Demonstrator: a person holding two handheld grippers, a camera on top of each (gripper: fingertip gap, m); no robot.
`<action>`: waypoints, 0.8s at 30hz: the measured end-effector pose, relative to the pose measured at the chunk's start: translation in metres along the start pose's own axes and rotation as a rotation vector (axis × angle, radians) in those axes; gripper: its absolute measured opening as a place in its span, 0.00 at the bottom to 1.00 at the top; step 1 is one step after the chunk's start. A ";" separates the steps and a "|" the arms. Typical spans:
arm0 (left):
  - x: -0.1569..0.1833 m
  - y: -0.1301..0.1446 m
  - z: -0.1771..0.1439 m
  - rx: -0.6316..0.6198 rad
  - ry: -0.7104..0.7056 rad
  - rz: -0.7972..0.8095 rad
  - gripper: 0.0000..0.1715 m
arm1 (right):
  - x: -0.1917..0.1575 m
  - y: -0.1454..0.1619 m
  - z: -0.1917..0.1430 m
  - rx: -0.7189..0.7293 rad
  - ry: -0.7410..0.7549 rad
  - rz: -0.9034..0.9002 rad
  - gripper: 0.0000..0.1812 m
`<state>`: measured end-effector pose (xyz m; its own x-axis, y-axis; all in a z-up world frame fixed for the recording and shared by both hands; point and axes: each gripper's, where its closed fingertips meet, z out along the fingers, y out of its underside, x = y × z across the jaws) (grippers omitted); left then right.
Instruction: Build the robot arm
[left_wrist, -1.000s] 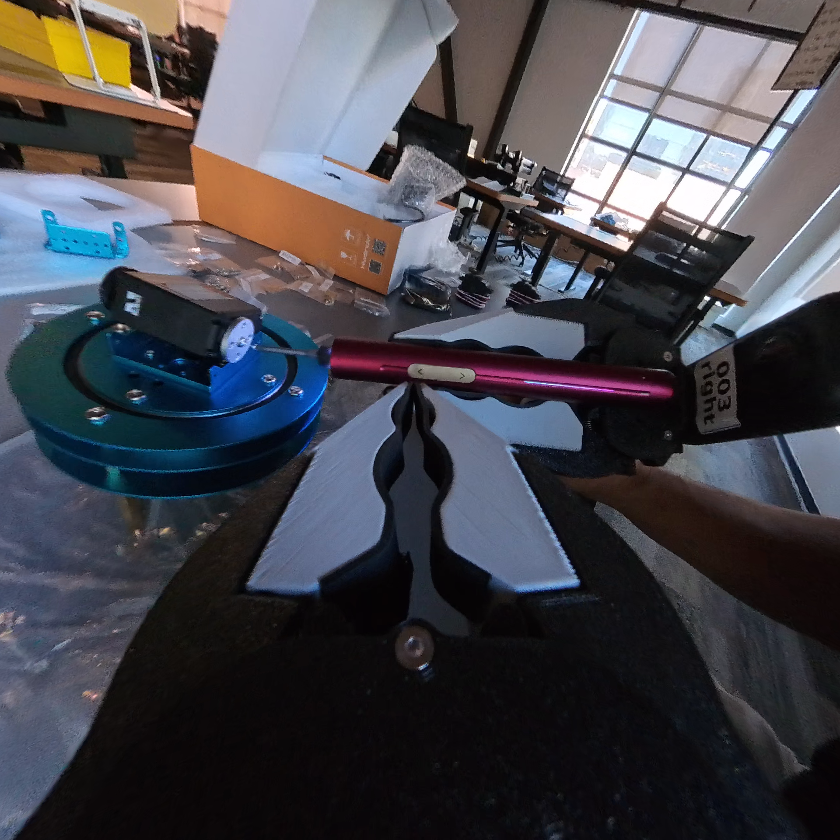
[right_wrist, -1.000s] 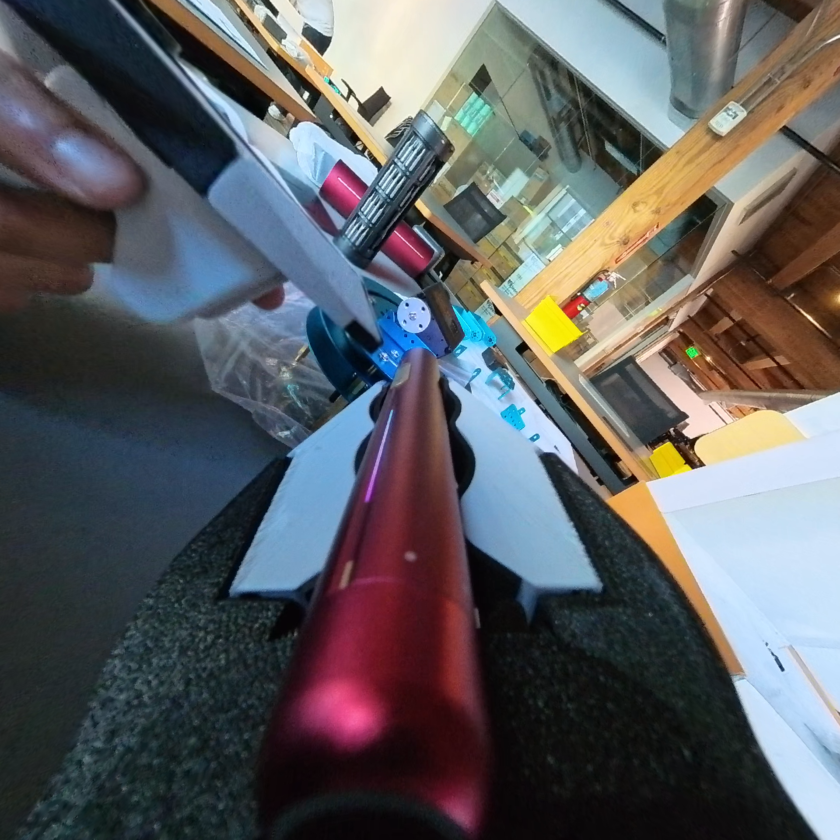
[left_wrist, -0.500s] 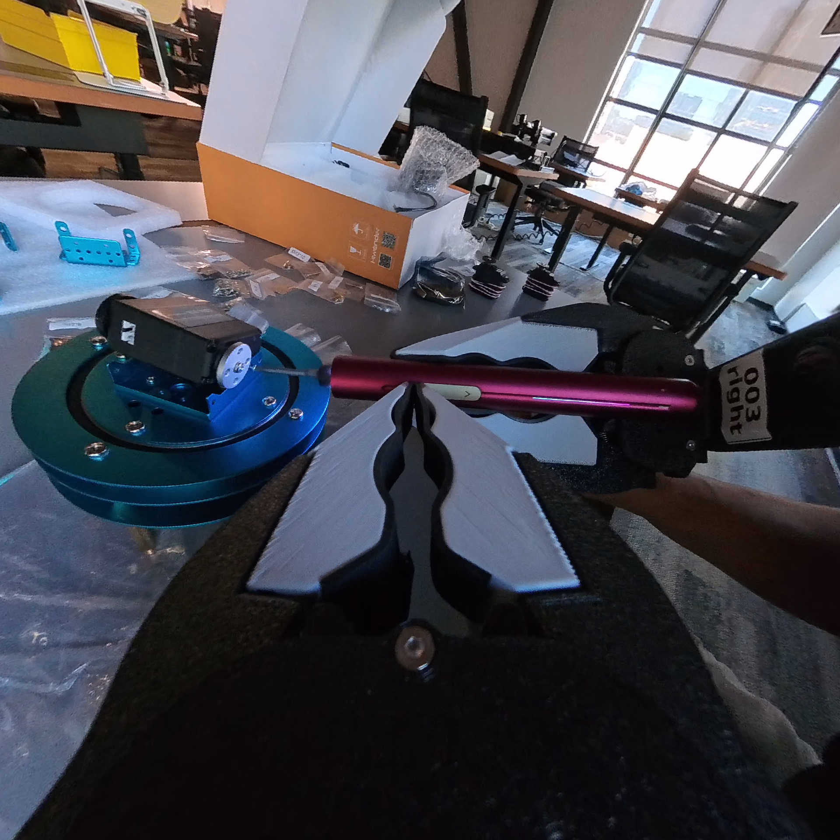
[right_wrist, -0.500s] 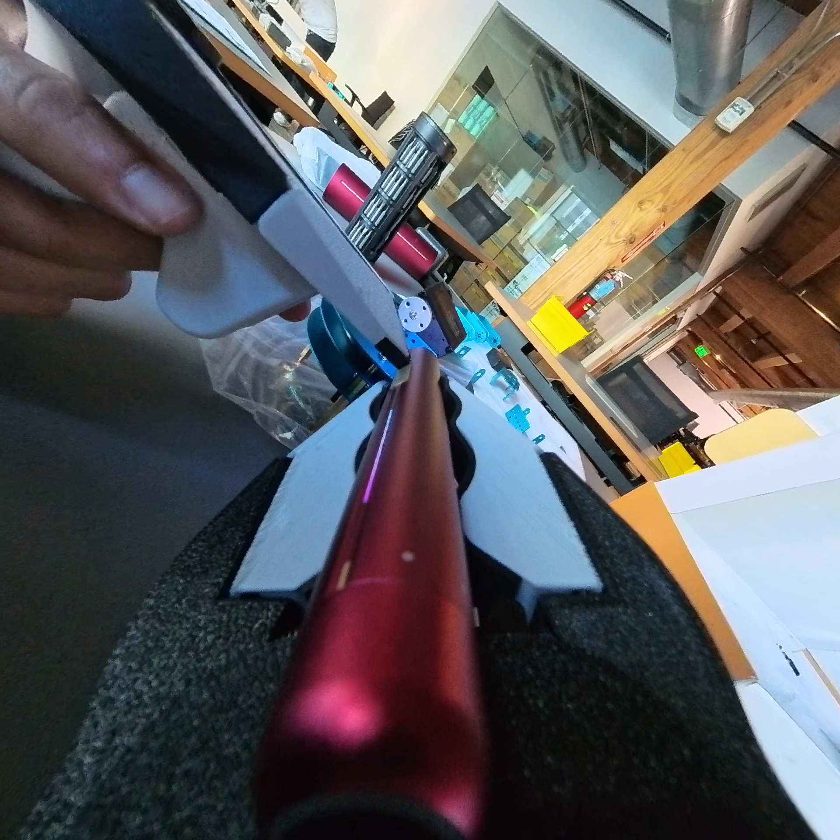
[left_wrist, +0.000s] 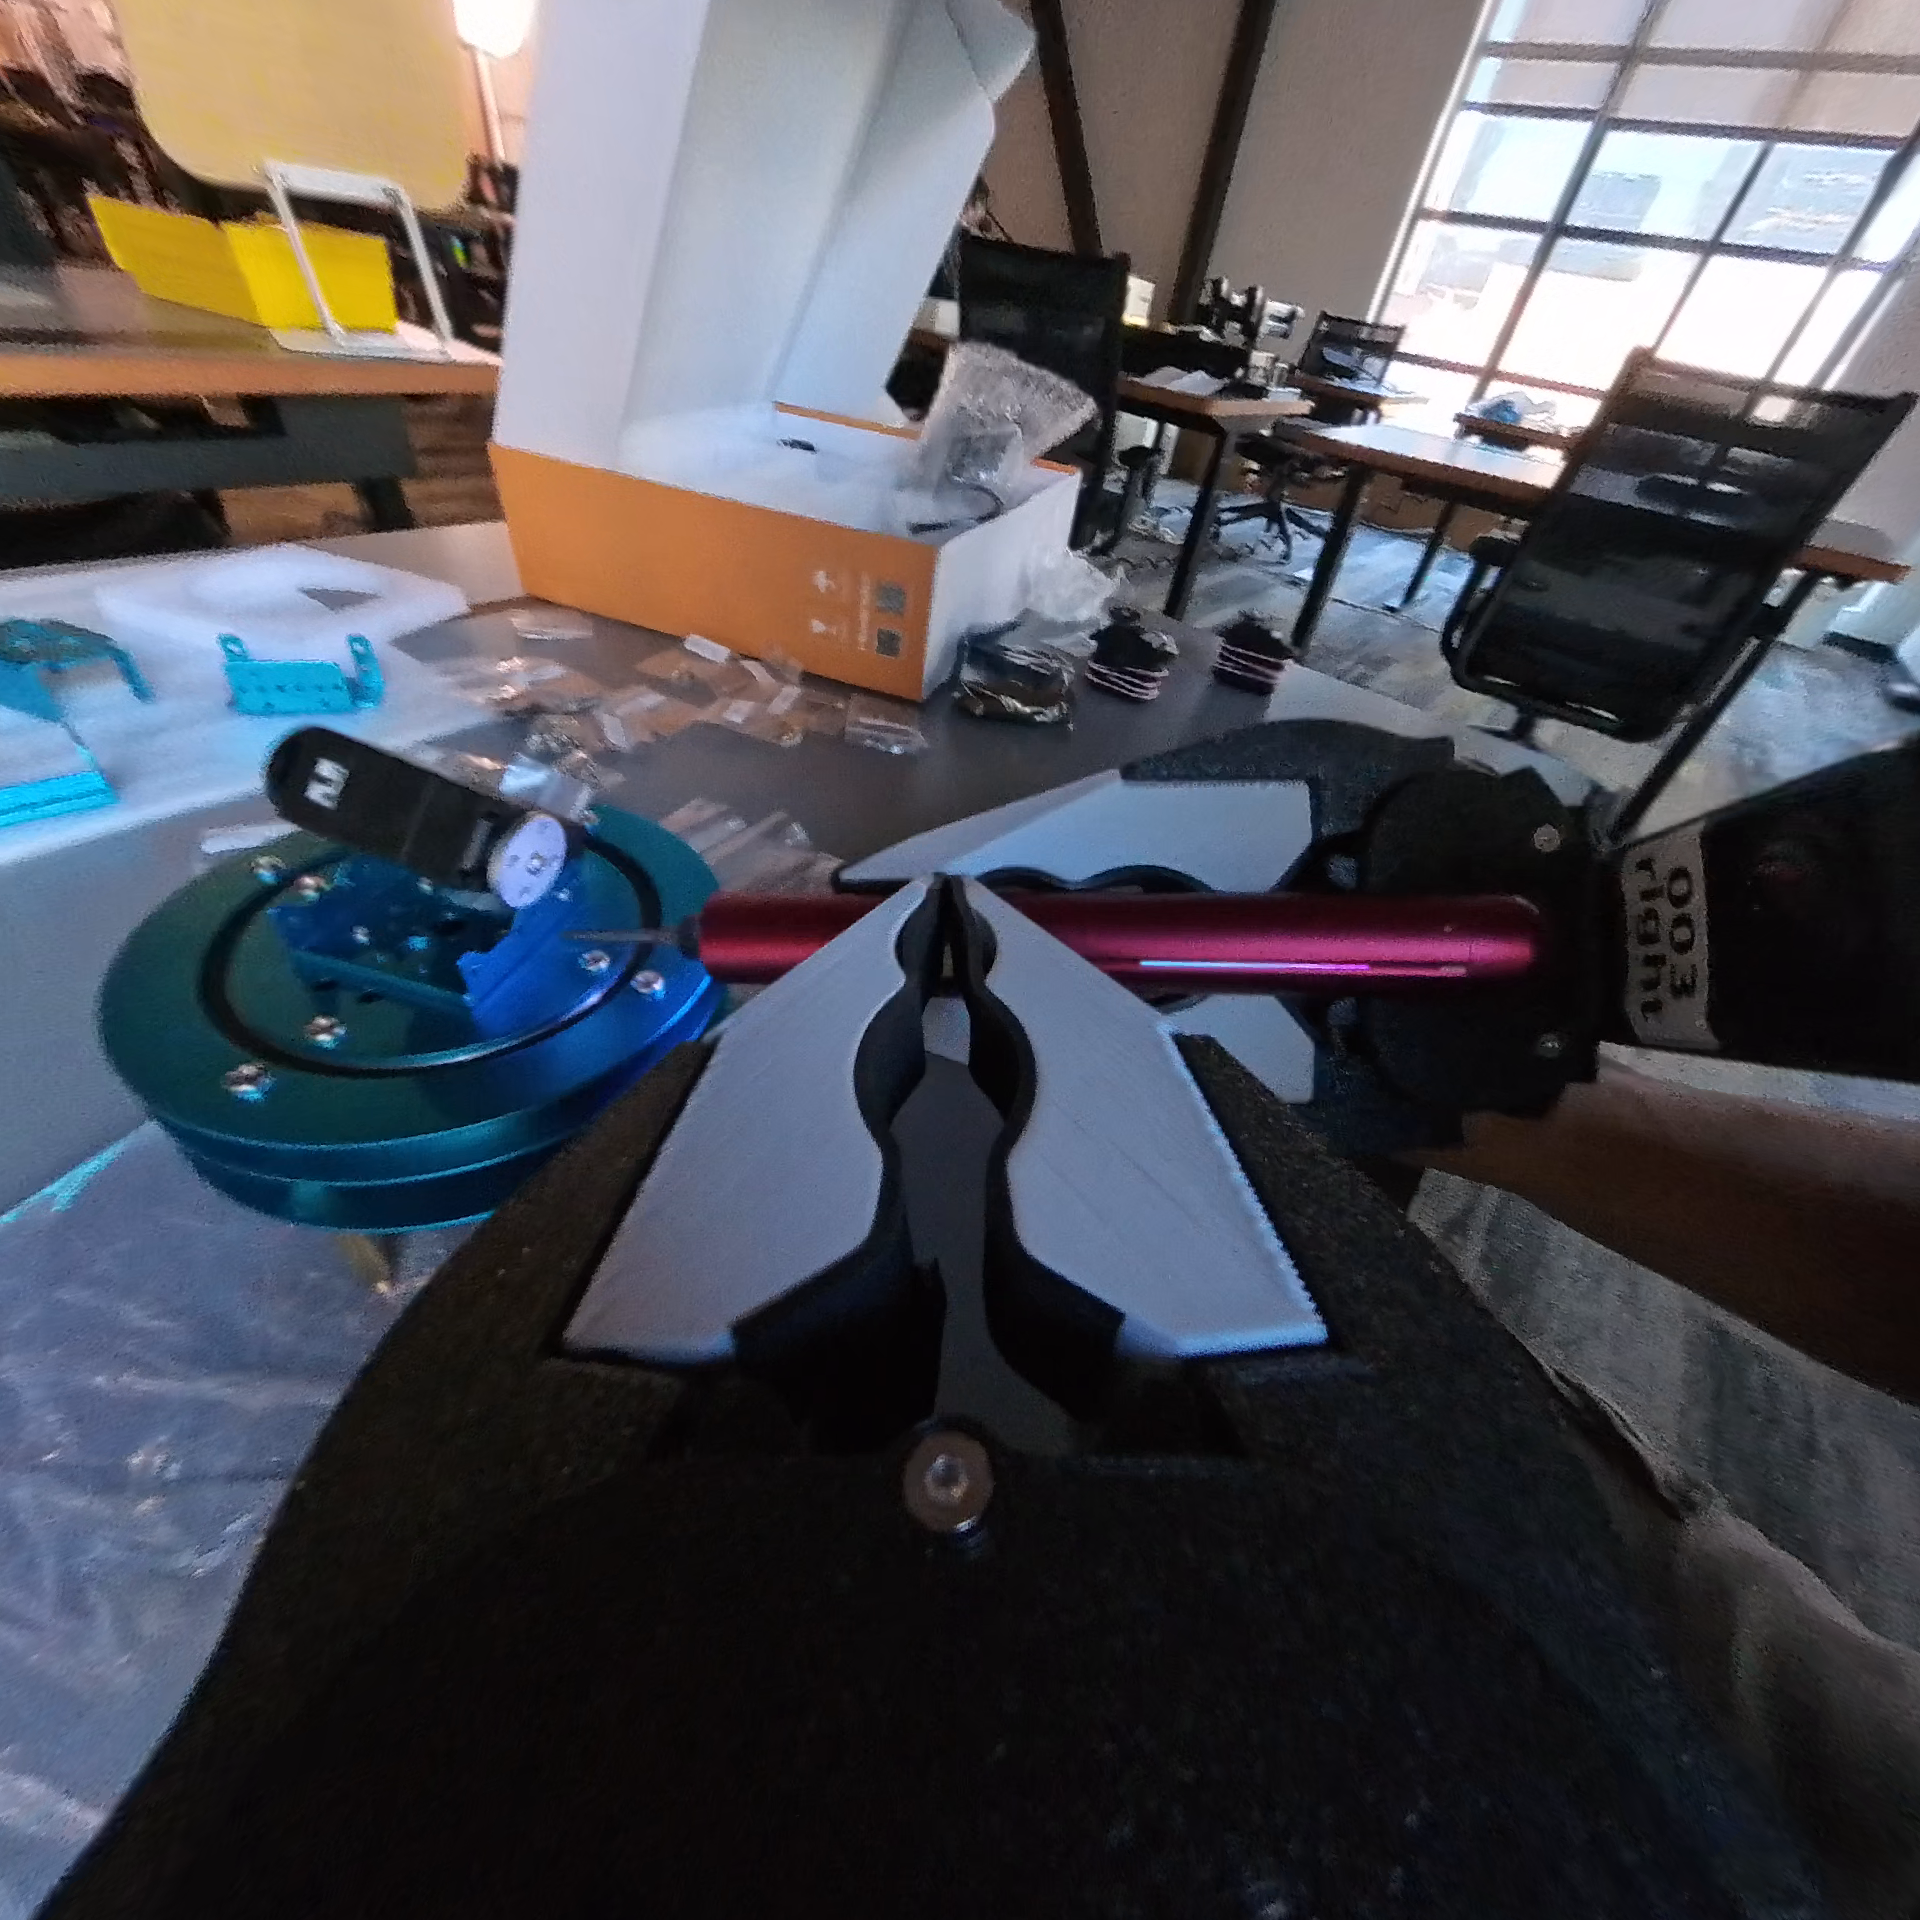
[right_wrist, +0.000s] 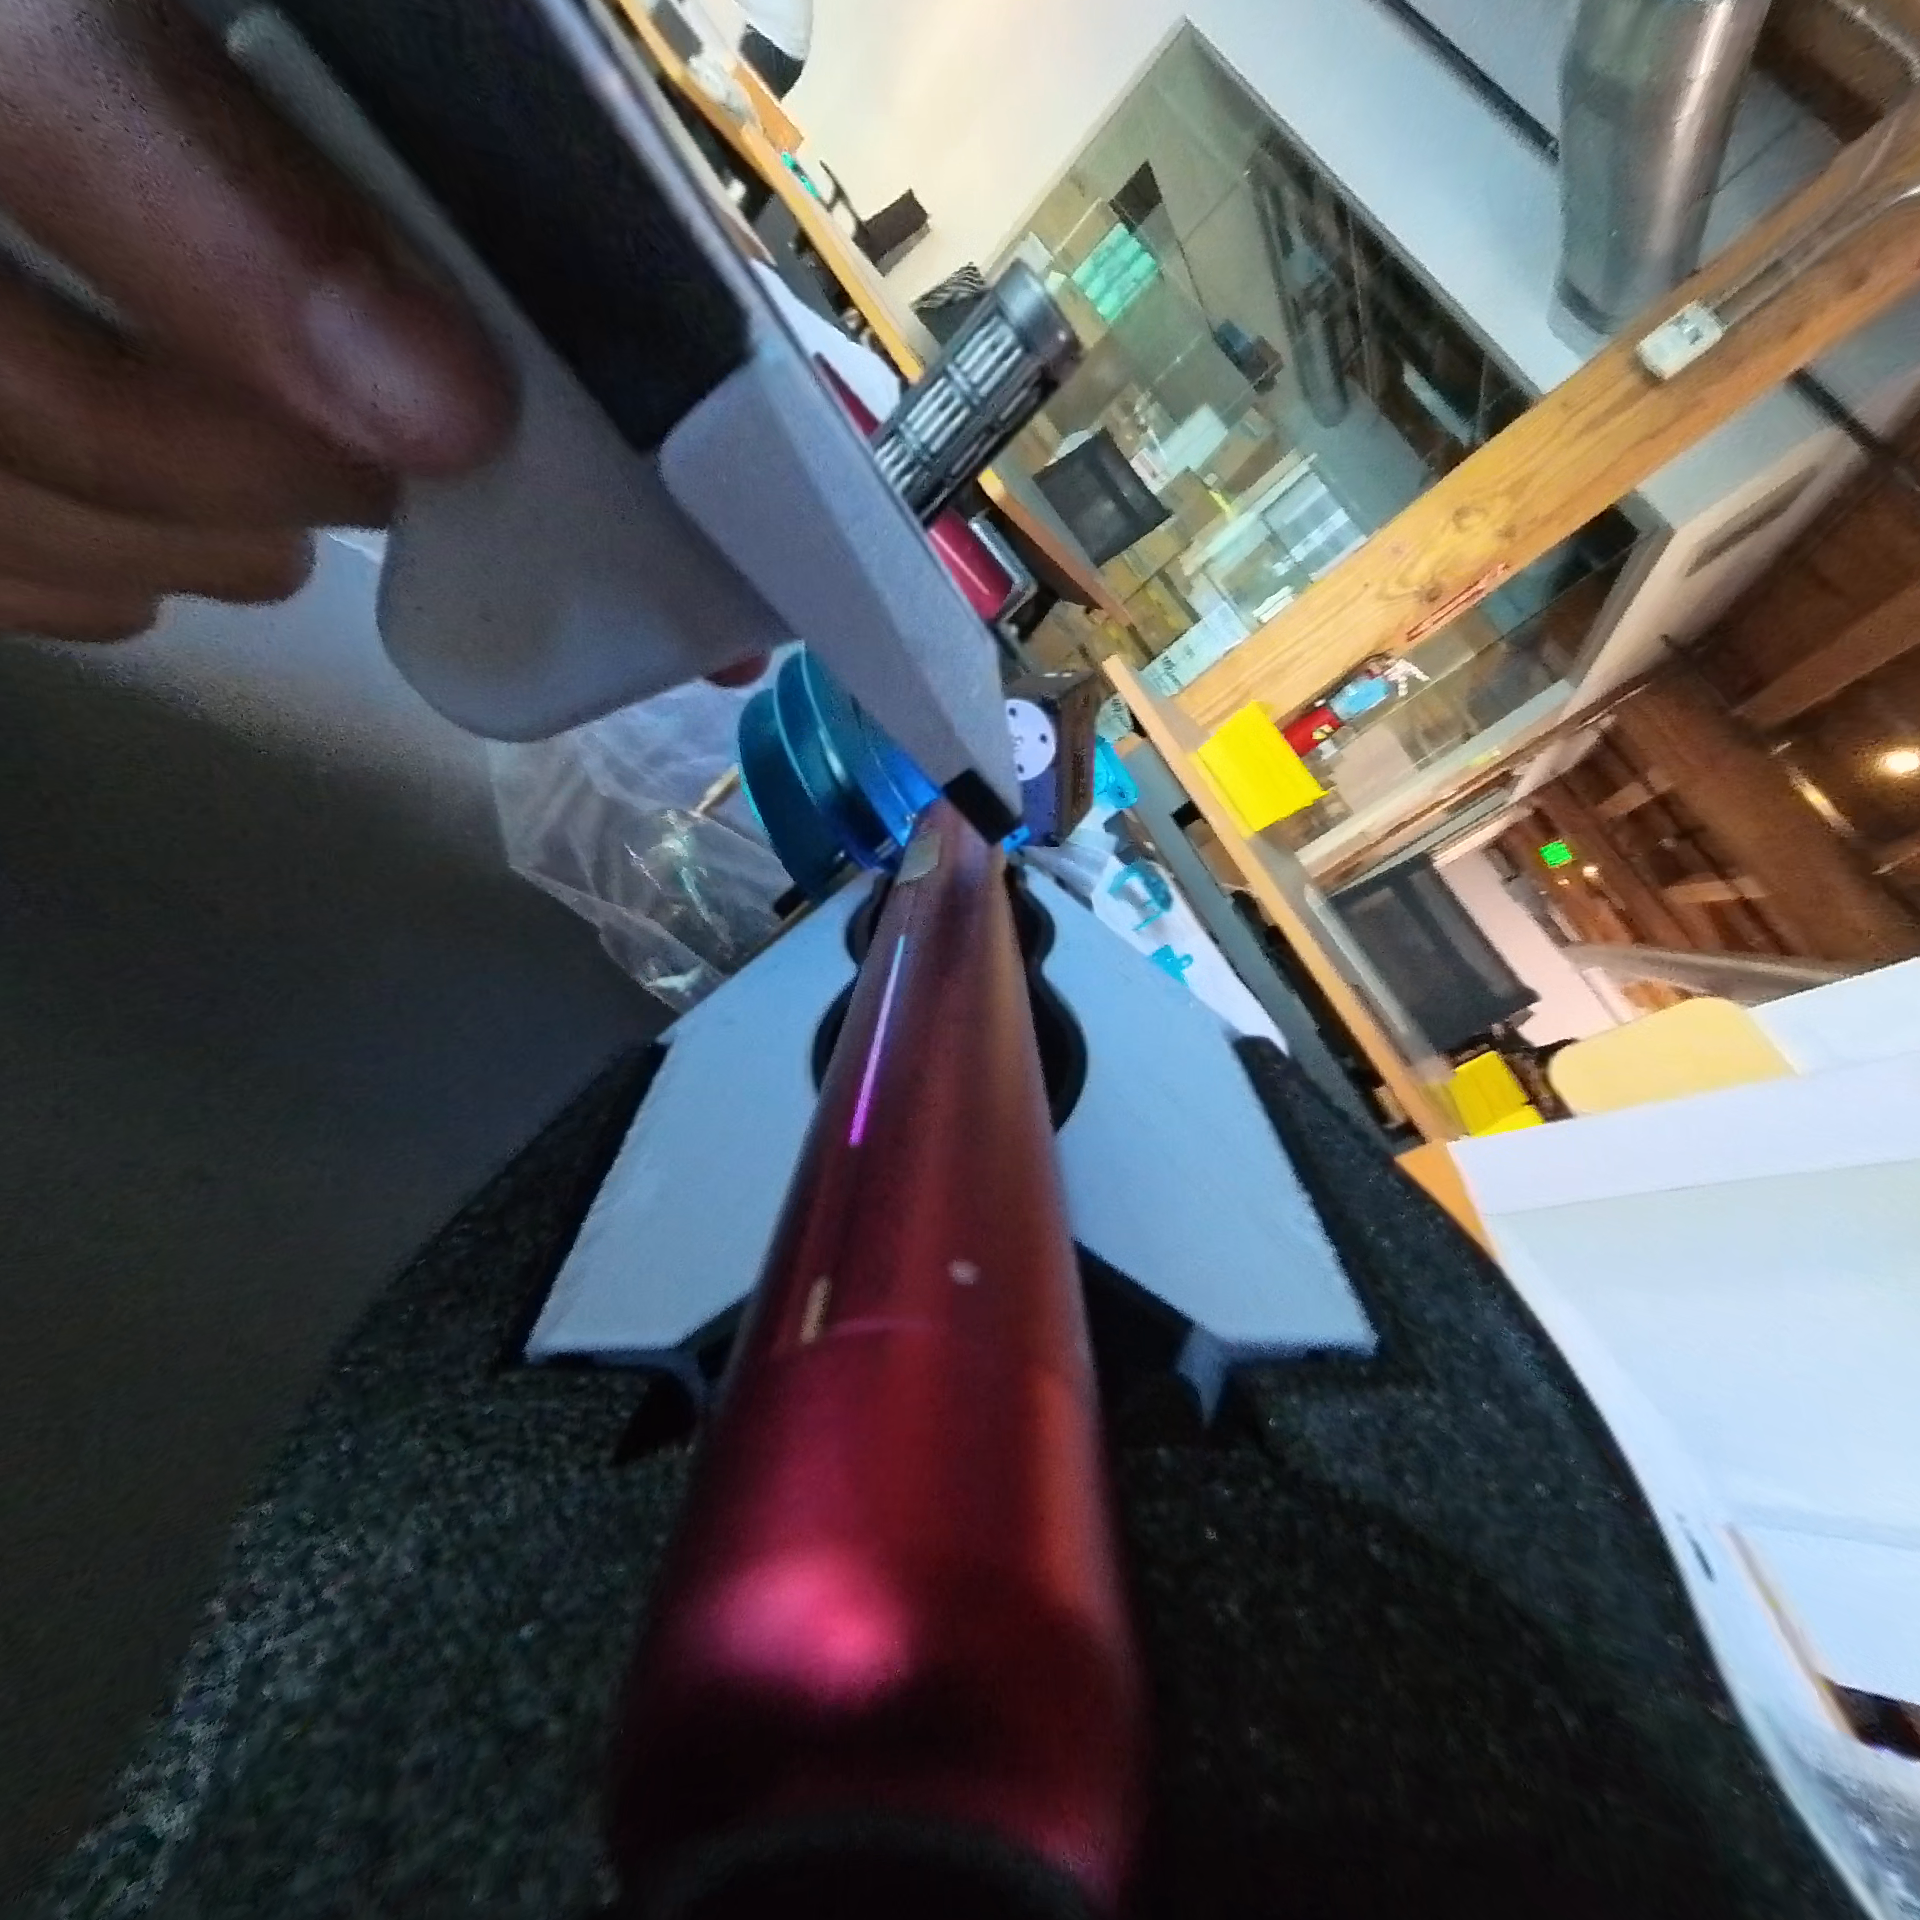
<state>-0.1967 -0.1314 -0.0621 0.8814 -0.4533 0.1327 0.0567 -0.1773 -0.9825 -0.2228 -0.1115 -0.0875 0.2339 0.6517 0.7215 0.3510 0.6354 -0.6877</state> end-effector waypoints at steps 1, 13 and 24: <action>-0.002 -0.005 -0.003 0.016 -0.022 0.017 0.00 | 0.001 0.000 -0.002 0.001 0.008 0.006 0.11; -0.105 -0.057 -0.003 -0.028 0.008 0.008 0.21 | 0.007 0.004 -0.002 -0.019 0.028 0.026 0.12; -0.120 -0.007 0.021 -0.164 -0.043 0.030 0.00 | 0.009 0.002 -0.003 -0.006 0.030 0.043 0.12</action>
<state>-0.2929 -0.0577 -0.0743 0.9010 -0.4233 0.0948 -0.0437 -0.3061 -0.9510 -0.2168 -0.1057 -0.0824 0.2760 0.6658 0.6932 0.3452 0.6045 -0.7180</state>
